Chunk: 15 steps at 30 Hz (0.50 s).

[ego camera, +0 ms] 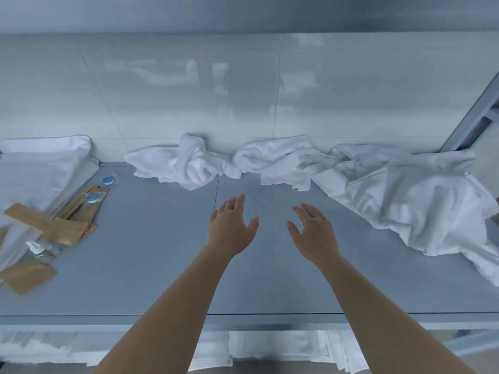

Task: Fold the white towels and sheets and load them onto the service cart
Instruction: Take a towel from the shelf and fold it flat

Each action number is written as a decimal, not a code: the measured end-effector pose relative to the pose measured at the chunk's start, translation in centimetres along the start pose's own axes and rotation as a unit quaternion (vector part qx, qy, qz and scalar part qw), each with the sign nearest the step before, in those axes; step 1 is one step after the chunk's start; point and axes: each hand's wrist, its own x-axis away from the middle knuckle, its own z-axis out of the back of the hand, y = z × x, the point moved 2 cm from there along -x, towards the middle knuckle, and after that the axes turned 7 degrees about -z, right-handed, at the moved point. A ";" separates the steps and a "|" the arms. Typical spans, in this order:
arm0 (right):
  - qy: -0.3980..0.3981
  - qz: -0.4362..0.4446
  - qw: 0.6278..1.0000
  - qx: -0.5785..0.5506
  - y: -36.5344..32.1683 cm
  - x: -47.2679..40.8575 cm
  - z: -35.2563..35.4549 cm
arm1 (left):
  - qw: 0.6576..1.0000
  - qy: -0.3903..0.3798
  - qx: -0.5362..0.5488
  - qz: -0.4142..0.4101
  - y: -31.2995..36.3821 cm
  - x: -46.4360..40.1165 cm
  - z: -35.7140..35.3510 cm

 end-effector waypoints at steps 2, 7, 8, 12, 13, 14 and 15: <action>-0.002 0.003 1.000 0.001 0.7 -0.8 -0.7 | 1.000 0.004 -0.010 -0.009 -0.3 -0.6 -1.0; 0.009 0.011 1.000 0.006 2.9 -5.0 -3.4 | 0.998 0.027 -0.048 -0.031 -2.4 -5.4 -3.7; 0.017 0.014 1.000 0.010 3.4 -6.3 -4.0 | 0.997 0.037 -0.052 -0.038 -2.9 -6.6 -4.3; 0.053 0.043 0.997 0.037 4.7 -12.5 -6.1 | 0.991 0.080 -0.079 -0.070 -4.2 -12.2 -6.7; 0.064 0.051 0.996 0.046 4.8 -14.3 -6.6 | 0.989 0.084 -0.090 -0.078 -4.5 -13.8 -7.4; 0.076 0.060 0.994 0.054 4.8 -16.1 -7.0 | 0.988 0.088 -0.099 -0.085 -4.8 -15.4 -8.2; 0.087 0.070 0.992 0.061 4.6 -17.9 -7.5 | 0.986 0.091 -0.106 -0.093 -5.1 -17.0 -9.0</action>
